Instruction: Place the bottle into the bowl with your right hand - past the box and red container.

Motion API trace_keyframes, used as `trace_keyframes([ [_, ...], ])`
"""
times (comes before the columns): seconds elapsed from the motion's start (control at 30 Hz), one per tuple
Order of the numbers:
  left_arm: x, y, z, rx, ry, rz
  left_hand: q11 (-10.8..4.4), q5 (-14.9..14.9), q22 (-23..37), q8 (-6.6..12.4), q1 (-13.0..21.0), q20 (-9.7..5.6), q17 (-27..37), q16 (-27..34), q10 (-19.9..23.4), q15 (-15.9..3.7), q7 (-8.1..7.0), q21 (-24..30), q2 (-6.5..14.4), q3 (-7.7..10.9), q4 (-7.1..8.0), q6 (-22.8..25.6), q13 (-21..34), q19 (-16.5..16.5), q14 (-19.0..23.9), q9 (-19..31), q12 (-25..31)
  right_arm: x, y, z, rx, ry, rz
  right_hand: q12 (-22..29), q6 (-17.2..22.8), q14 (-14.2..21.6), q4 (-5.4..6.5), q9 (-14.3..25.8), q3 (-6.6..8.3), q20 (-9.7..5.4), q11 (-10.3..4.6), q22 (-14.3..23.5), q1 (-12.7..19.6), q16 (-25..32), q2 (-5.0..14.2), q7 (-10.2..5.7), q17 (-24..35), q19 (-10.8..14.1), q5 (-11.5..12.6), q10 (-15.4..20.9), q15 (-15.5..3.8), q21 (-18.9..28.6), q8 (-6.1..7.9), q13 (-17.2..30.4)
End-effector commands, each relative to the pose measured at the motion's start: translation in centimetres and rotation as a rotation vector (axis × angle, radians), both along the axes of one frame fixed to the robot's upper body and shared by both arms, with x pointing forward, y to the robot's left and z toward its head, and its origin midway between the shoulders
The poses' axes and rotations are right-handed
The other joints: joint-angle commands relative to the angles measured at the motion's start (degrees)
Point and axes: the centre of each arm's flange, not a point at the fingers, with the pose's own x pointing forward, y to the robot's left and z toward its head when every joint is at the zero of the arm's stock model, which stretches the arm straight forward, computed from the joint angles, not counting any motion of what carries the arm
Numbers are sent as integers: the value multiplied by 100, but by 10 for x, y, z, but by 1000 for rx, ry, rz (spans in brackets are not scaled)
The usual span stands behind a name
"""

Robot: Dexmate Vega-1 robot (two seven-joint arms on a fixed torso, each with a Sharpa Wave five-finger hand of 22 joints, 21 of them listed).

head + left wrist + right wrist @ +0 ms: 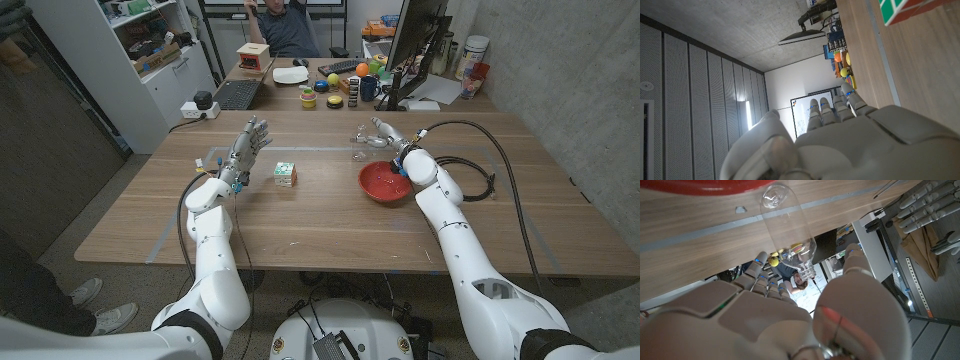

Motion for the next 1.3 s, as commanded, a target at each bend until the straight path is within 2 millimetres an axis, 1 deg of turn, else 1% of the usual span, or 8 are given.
trace_keyframes([
  [0.03, 0, 4, -1, -4, -1, 3, 36, 3, 34, -14, -51, -163, 32, -5, 22, -173, 33, -12, -6, -26, -7, 18, 29, 19, 32, 8, -15, 7, 15, -1, -22, -18, 20, 76, 47, 68, 14, 22, -86, -183, 122, 9, 114, 45, -38, 220, 14, 95, 77, 95, -20, -40, 75, 19],
  [0.3, 0, 5, -3, -7, -1, 3, 42, 2, 35, -25, -62, -158, 32, -8, 21, -186, 38, -27, -4, -36, -4, 27, 29, 20, 27, 8, -16, 10, 25, -3, -34, -11, 17, 85, 63, 101, 26, 26, -151, -301, 92, 7, 231, 44, -37, 172, 12, 145, 122, 95, -95, -91, 87, 20],
  [0.47, -1, 6, -3, -4, -4, -6, 49, 1, 35, -35, -69, -155, 31, -8, 24, -178, 37, -38, -3, -44, -3, 28, 29, 21, 31, 9, -15, 11, 30, -3, -42, -7, -15, 77, 7, 68, 30, 31, -162, -258, 13, 8, 407, 25, 31, 69, 14, 122, 183, 47, -75, -163, 74, 23],
  [0.6, -2, 5, -3, -2, -7, -10, 49, 0, 35, -44, -73, -153, 31, -9, 22, -183, 42, -44, -3, -48, -2, 20, 29, 20, 28, 9, -15, 12, 34, -4, -53, 3, -46, 77, -71, 71, 47, 42, -206, 200, -106, 18, 719, 21, 108, -56, 14, 138, 294, -19, -15, -271, 69, 31],
  [0.8, -3, 6, -3, -1, -13, -16, 65, -1, 36, -58, -82, -146, 31, -12, 12, -184, 30, -56, -7, -58, -1, 9, 28, 16, 23, 9, -19, 14, 39, -5, -43, 1, -122, 114, 4, 179, 86, 49, -177, 547, -336, 31, 1084, 55, 349, -308, 23, 398, 406, 14, -102, -285, 116, 36],
  [1.0, -3, 6, -3, 4, -15, -21, 43, -2, 36, -66, -93, -136, 30, -12, 12, -193, 26, -69, -15, -71, 1, 13, 28, 7, 25, 9, -19, 18, 39, -10, -47, -22, -195, 231, 377, 525, 103, 53, -134, 322, -584, 61, 1744, 98, 723, -555, 10, 1012, 402, 312, -457, -196, 237, 29],
  [1.2, -3, 5, -1, 4, -21, -27, 19, -3, 37, -73, -107, -116, 29, -12, 4, -191, 17, -81, -25, -88, 3, 22, 27, 10, 27, 10, -22, 23, 37, -15, -66, -19, -246, 289, 739, 751, 141, 47, -218, 376, -782, 92, 1967, 106, 827, -831, 7, 1375, 331, 517, -651, -96, 325, 19],
  [1.3, -2, 4, -1, 4, -18, -28, 11, -2, 37, -78, -113, -104, 29, -13, 0, -206, 16, -88, -29, -96, 4, 24, 27, 11, 27, 10, -24, 22, 37, -15, -68, -58, -261, 361, 996, 1045, 169, 46, -310, 60, -923, 149, 2173, 127, 934, -885, 6, 1742, 245, 784, -836, 62, 364, 9],
])
